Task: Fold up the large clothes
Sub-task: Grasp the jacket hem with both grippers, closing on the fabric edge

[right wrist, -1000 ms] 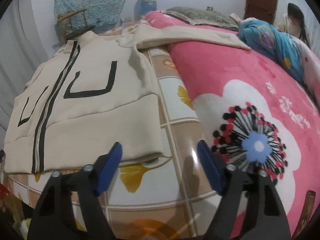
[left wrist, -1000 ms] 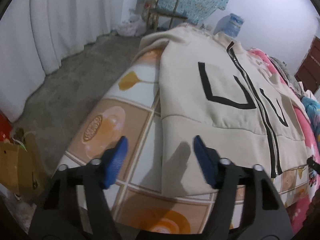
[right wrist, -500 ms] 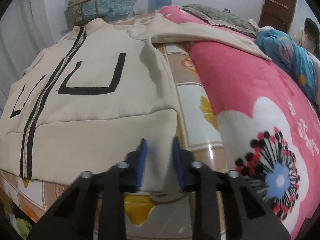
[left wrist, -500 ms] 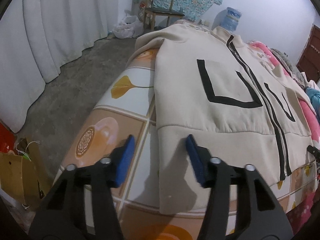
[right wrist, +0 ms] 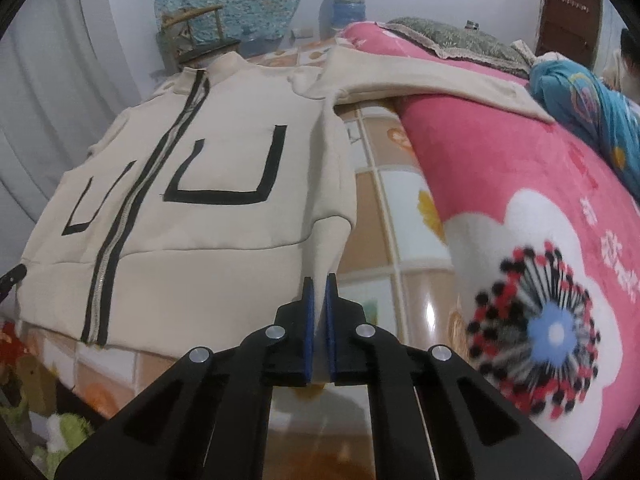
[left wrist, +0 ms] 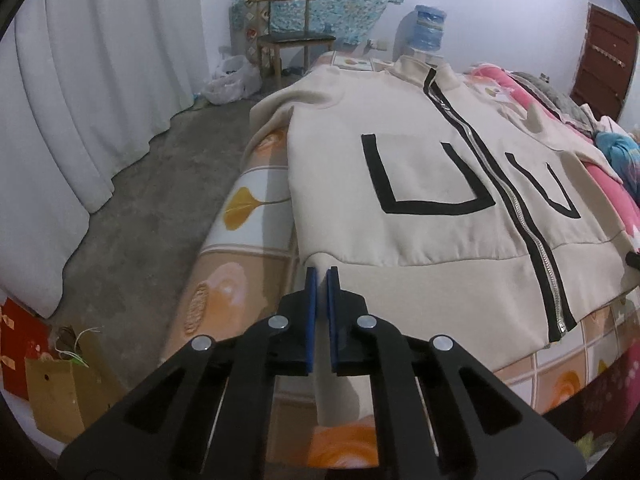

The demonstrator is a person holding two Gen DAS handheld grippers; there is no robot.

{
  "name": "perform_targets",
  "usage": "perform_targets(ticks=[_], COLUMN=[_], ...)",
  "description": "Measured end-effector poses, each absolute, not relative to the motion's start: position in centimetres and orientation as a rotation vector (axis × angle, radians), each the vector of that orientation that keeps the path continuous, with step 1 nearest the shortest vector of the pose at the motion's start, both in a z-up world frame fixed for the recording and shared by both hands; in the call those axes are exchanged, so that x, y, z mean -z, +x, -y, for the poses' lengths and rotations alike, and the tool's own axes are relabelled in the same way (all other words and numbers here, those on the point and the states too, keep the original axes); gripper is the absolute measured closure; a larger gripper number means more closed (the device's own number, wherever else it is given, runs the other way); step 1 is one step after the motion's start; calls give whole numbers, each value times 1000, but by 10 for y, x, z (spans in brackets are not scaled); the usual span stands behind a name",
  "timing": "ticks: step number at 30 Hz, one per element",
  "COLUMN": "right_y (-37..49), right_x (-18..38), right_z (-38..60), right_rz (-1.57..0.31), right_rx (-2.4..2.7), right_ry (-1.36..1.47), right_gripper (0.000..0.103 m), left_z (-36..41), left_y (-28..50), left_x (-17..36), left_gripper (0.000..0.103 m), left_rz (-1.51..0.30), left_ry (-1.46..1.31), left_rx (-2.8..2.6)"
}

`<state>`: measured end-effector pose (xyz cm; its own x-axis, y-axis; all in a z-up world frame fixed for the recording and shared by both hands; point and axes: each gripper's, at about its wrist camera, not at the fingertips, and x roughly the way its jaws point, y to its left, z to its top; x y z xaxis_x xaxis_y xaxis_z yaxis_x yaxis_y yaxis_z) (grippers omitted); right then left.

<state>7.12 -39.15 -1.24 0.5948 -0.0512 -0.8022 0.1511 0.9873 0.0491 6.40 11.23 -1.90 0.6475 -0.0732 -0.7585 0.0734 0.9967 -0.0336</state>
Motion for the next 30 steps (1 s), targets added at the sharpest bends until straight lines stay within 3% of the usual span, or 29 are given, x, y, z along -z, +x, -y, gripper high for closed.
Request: perform_targets(ticks=[11,16,20,25,30], right_y=[-7,-1,0,27,73], right_x=[16,15,-17,-37,-38], right_z=[376,371,370,359,334], right_rz=[-1038,-1059,-972,-888,-830], right_rx=[77,77,68,18,-19], right_ry=[190,106,25,39,67], right_gripper=[98,91,65,49,21], left_z=[-142,-157,-164,-148,-101], left_y=[27,26,16,28,64], left_x=[22,20,-2,-22,-23], left_gripper=[98,93,55,36,17], left_rz=[-927,-946,-873,-810,-802], left_ry=[34,-47,-55,-78,-7], left_rx=[49,33,11,33,32])
